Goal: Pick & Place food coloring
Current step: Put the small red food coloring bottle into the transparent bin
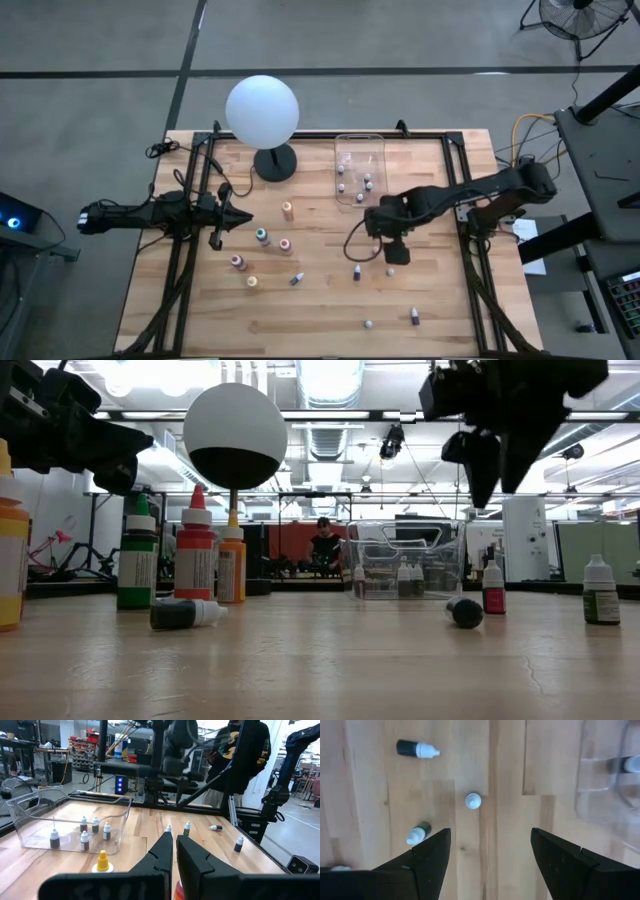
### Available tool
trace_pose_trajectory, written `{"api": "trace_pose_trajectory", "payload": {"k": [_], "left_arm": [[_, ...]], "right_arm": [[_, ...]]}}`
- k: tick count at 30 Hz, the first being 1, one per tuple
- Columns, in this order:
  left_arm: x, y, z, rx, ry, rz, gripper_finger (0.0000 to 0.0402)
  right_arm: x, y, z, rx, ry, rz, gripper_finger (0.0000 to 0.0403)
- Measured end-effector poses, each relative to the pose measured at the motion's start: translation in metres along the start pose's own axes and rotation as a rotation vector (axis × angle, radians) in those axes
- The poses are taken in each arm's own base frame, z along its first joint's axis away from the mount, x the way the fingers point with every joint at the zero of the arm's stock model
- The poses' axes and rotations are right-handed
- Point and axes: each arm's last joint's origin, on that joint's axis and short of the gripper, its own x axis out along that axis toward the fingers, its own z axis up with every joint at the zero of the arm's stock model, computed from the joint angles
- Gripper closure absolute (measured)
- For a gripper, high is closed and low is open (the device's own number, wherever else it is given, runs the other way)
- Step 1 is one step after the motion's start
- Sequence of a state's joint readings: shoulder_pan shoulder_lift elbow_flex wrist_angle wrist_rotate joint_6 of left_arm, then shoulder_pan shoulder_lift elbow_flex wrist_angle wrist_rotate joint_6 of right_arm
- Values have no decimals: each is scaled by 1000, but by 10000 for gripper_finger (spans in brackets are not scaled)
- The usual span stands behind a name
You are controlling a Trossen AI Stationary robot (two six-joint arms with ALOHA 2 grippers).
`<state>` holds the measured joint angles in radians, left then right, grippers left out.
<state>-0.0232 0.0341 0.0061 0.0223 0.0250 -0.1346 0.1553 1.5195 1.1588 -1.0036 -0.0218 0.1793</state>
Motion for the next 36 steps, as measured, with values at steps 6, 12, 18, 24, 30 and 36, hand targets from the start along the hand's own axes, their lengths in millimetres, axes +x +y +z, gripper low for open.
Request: {"api": "trace_pose_trajectory", "payload": {"k": [6, 12, 18, 24, 30, 36], "left_arm": [[0, 0, 0, 0, 0, 0, 401], [0, 0, 0, 0, 0, 0, 401], [0, 0, 0, 0, 0, 0, 401], [0, 0, 0, 0, 0, 0, 401], [0, 0, 0, 0, 0, 0, 401], [0, 0, 0, 0, 0, 0, 401]], "right_arm": [[17, 9, -2, -34, 1, 7, 138], [31, 17, -7, -46, -34, -2, 138], [43, 16, -9, -45, -47, -1, 138], [59, 17, -6, -61, -6, -9, 138], [71, 18, -2, -91, 2, -9, 138], [75, 18, 4, -104, -41, -1, 146]]}}
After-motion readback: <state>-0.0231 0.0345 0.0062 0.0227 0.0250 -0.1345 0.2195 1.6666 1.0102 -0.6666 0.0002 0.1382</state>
